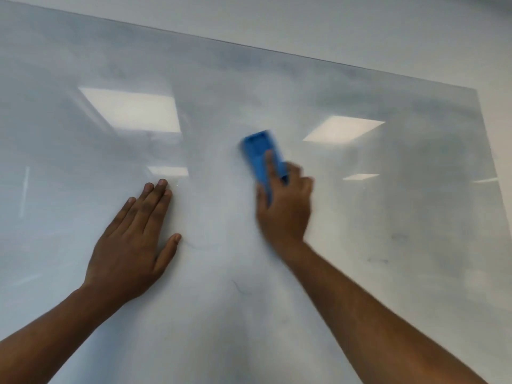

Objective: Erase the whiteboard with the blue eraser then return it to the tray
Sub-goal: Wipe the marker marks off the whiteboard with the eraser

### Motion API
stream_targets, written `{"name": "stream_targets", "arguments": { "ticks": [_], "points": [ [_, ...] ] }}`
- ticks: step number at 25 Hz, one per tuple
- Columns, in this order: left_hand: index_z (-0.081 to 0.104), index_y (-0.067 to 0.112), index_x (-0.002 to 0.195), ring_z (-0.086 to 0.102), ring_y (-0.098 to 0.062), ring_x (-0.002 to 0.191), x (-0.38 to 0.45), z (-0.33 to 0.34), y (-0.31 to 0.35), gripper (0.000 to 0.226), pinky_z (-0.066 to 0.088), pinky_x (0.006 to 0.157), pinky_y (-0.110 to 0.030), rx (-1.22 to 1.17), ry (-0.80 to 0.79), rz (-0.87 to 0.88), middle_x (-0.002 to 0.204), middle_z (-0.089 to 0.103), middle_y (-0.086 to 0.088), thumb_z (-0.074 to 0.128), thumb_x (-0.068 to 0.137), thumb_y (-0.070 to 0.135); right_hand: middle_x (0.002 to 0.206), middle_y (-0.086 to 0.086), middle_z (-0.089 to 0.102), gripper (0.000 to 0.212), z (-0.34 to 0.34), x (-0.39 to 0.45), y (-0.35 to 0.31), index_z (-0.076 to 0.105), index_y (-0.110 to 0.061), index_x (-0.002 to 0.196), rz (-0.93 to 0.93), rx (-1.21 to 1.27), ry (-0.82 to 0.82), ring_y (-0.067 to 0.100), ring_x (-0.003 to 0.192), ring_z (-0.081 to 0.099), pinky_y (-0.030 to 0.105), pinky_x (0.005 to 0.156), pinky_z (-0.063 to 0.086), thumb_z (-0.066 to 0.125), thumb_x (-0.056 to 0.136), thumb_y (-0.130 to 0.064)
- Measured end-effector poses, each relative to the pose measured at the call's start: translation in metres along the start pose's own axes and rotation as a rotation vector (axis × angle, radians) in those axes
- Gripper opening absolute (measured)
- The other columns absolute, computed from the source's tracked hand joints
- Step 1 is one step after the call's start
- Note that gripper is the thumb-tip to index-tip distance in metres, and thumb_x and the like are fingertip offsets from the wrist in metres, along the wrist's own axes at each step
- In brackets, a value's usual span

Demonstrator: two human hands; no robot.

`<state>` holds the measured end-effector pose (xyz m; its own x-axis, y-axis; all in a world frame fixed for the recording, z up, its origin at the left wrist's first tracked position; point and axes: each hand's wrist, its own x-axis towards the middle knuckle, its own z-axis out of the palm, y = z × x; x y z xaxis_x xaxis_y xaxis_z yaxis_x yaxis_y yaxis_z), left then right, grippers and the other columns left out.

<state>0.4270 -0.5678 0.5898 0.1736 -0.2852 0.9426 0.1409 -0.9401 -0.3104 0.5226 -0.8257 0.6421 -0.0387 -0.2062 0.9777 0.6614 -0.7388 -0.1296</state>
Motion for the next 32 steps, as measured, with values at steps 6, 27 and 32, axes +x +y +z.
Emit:
{"name": "stream_targets", "arguments": {
  "ticks": [6, 27, 32],
  "points": [
    [0.02, 0.005, 0.169, 0.015, -0.023, 0.166, -0.033, -0.018, -0.058, 0.081, 0.009, 0.136, -0.036, 0.05, -0.069, 0.009, 0.18, 0.014, -0.007, 0.035, 0.105, 0.053, 0.135, 0.01, 0.058, 0.059, 0.001, -0.027, -0.02, 0.047, -0.03, 0.154, -0.086, 0.077, -0.068, 0.035, 0.101, 0.052, 0.049, 0.086, 0.053, 0.066, 0.098, -0.031],
    [0.021, 0.007, 0.169, 0.016, -0.023, 0.166, -0.144, -0.039, -0.154, 0.078, 0.014, 0.135, -0.041, 0.026, -0.05, 0.035, 0.18, 0.015, -0.005, 0.035, 0.108, 0.053, 0.13, 0.015, 0.061, 0.059, 0.016, -0.125, -0.124, 0.049, -0.023, 0.153, -0.031, -0.086, -0.019, 0.037, 0.1, 0.058, 0.043, 0.083, 0.048, 0.068, 0.098, -0.03],
    [0.022, 0.007, 0.169, 0.017, -0.023, 0.166, -0.166, -0.046, -0.177, 0.075, 0.012, 0.136, -0.038, 0.019, -0.042, -0.009, 0.179, 0.016, -0.006, 0.037, 0.107, 0.048, 0.134, 0.017, 0.063, 0.053, 0.032, -0.211, -0.196, 0.052, -0.024, 0.151, -0.411, 0.088, -0.105, 0.033, 0.097, 0.059, 0.044, 0.083, 0.052, 0.065, 0.1, -0.027]
  ]
}}
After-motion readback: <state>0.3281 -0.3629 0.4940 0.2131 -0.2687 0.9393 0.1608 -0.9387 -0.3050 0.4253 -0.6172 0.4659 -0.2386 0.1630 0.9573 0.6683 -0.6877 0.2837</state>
